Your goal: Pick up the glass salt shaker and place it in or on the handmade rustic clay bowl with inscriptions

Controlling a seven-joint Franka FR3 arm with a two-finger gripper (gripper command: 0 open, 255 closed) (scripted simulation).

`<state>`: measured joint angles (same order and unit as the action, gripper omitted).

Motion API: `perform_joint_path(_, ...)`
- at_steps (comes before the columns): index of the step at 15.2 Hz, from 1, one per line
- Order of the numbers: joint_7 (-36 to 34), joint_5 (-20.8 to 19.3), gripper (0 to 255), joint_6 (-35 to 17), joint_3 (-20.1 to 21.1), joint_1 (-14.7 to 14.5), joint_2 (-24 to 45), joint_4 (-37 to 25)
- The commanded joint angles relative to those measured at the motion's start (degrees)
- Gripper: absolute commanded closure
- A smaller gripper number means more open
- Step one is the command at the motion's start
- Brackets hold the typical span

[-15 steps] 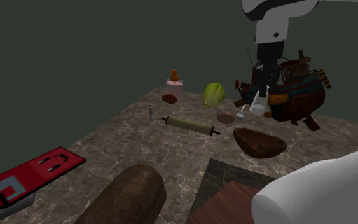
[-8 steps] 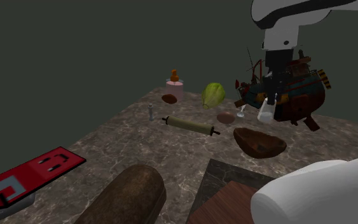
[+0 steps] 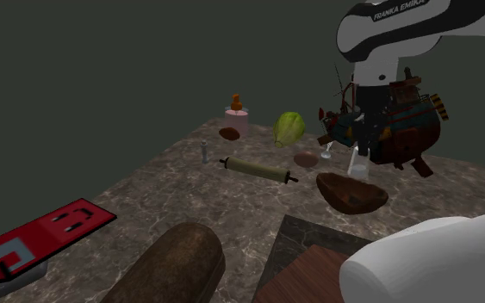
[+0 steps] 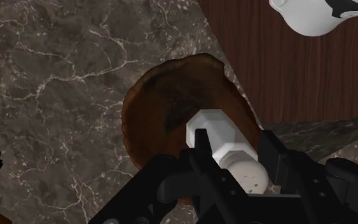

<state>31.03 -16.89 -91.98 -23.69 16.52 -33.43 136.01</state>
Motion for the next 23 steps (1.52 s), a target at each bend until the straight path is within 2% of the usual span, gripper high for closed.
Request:
perform_joint_path(1, -0.1, -0.3, 255, -1.8, -0.4, 0.1, 0.2, 1.5)
perform_joint_path(6, -0.4, -0.9, 255, -6.2, -1.4, 0.2, 0.9, 5.2)
perform_joint_path(14, -0.4, -0.9, 255, -6.2, -1.4, 0.2, 0.9, 5.2)
perform_joint_path(15, -0.4, -0.9, 0, -6.2, -1.4, 0.2, 0.9, 5.2)
perform_joint_path(20, -0.4, -0.9, 0, -6.2, -1.4, 0.2, 0.9, 5.2)
perform_joint_path(23, 0.0, 0.4, 0, -0.8, -0.2, -0.5, 1.6, -0.8)
